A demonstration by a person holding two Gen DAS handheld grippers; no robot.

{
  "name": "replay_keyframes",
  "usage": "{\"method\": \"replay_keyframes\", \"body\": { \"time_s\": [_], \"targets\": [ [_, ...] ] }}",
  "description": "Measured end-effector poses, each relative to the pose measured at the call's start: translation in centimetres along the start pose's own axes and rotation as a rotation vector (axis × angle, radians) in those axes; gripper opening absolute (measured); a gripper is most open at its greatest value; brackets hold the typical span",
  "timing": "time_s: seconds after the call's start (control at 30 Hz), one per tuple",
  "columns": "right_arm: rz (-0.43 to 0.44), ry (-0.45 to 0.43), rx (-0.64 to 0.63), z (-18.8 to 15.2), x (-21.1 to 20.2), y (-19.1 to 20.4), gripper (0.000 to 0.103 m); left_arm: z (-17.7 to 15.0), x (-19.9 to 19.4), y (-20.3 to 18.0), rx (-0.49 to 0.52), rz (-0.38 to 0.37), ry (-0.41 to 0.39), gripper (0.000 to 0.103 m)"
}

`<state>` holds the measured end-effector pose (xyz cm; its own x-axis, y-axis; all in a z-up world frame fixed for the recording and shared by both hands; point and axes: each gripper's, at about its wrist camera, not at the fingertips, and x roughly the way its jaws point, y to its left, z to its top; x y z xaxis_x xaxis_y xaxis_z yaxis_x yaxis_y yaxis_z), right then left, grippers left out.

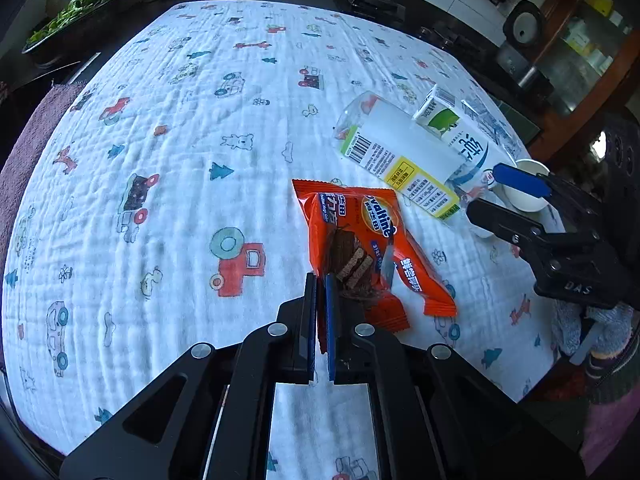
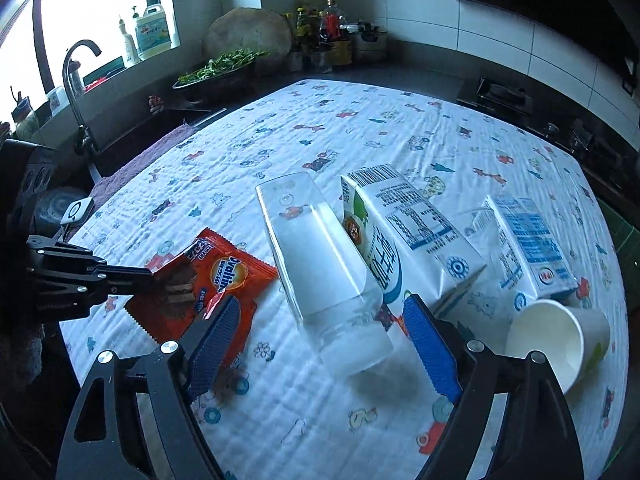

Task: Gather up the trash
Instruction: 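Grasp the orange wafer snack bag with the left gripper while the right grasps the clear plastic bottle, then carry the snack bag and clear bottle over the basket and open both grippers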

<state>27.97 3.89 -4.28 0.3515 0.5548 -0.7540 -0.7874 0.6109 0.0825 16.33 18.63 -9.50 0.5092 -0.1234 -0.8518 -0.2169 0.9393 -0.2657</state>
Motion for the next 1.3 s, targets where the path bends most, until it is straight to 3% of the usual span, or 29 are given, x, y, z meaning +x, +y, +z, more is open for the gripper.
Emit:
{"method": "replay_keyframes", "body": {
  "time_s": [0.5,0.63,0.87,1.0,1.07,1.17,1.2,1.27,1.3],
  "targets": [
    [-0.026,0.109,-0.112,2.2,4.6,1.1,0.071,0.4,1.2,0.6,0.013,-0.025,0.03,0.007],
    [0.0,0.149,-0.101,2.0,5.0,0.8,0.055,0.7,1.5,0.6,0.006,-0.032,0.04,0.018],
    [0.001,0.17,-0.088,2.0,6.2,0.8,0.057,1.1,1.9,0.4,0.008,-0.034,0.048,0.038],
    [0.004,0.153,-0.065,2.1,6.5,0.9,0.06,1.3,2.1,-0.2,0.038,-0.018,0.045,0.043],
    [0.003,0.146,-0.062,2.1,6.3,0.9,0.053,1.4,2.2,-0.2,0.042,-0.014,0.041,0.043],
    [0.009,0.127,-0.052,1.7,5.6,1.0,0.053,1.4,2.3,-0.3,0.045,-0.009,0.032,0.041],
    [0.006,0.118,-0.05,1.5,5.3,1.0,0.053,1.3,2.3,-0.3,0.052,0.003,0.024,0.038],
    [0.009,0.1,-0.036,1.1,4.6,1.1,0.053,1.3,2.4,-0.3,0.058,0.018,0.015,0.022],
    [0.008,0.087,-0.03,0.9,4.1,1.1,0.053,1.3,2.4,-0.2,0.048,0.009,0.014,0.02]
  ]
}}
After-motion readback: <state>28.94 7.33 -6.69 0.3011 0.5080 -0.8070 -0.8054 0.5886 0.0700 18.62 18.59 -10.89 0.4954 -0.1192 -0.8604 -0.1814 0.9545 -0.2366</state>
